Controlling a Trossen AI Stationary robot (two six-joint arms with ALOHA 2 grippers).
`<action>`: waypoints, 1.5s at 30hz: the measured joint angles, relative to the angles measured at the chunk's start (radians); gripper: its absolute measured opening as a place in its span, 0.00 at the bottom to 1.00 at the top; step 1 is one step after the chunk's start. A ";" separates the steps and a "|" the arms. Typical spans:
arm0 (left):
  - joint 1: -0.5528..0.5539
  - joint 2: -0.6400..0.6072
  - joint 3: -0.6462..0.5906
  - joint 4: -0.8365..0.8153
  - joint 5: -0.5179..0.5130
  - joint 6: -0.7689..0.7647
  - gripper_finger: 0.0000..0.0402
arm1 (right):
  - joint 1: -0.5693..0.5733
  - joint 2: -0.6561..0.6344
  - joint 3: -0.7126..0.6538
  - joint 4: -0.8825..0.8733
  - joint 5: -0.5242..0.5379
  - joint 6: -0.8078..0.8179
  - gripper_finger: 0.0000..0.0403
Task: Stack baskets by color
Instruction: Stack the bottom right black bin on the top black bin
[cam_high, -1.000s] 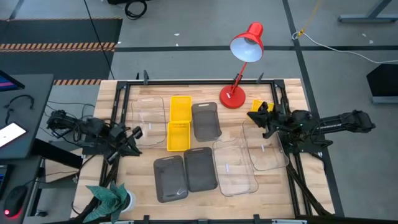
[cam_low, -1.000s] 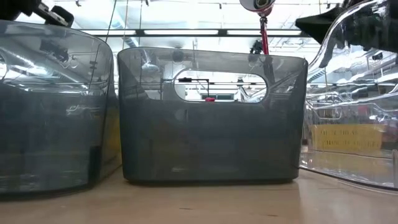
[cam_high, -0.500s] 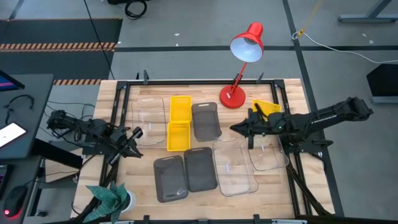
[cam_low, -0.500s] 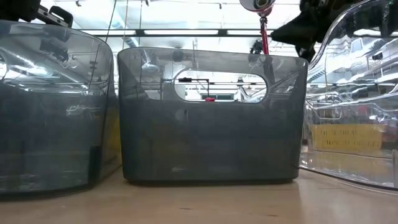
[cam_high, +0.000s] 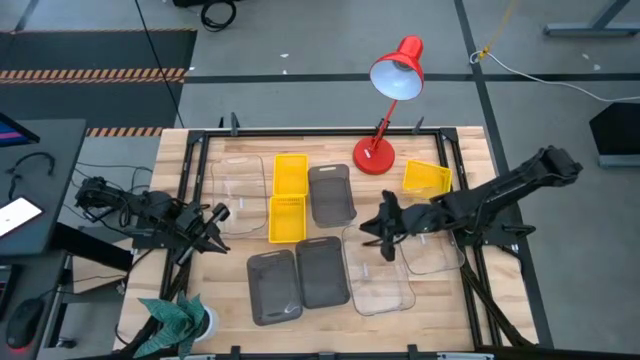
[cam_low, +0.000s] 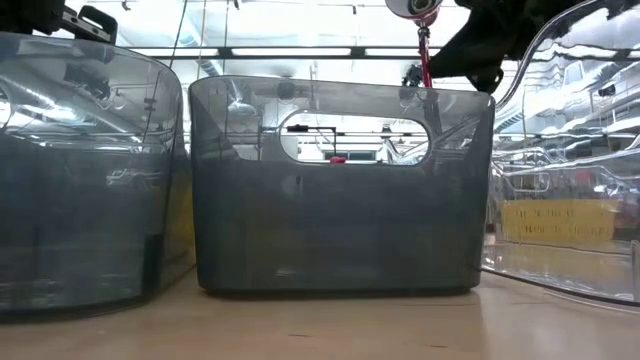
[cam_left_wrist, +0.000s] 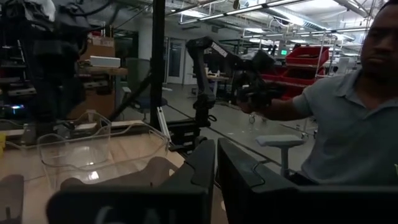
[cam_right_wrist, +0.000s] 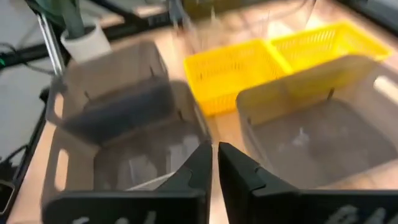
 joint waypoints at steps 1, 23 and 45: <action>0.000 0.000 0.000 0.001 0.000 0.000 0.07 | 0.008 0.019 0.029 -0.044 0.003 0.015 0.11; 0.000 0.000 0.000 0.001 0.000 0.000 0.09 | -0.141 0.503 0.544 -0.265 -0.120 -0.100 0.33; 0.000 0.000 0.000 0.001 0.000 0.000 0.10 | -0.171 0.815 0.880 -0.510 -0.237 -0.356 0.34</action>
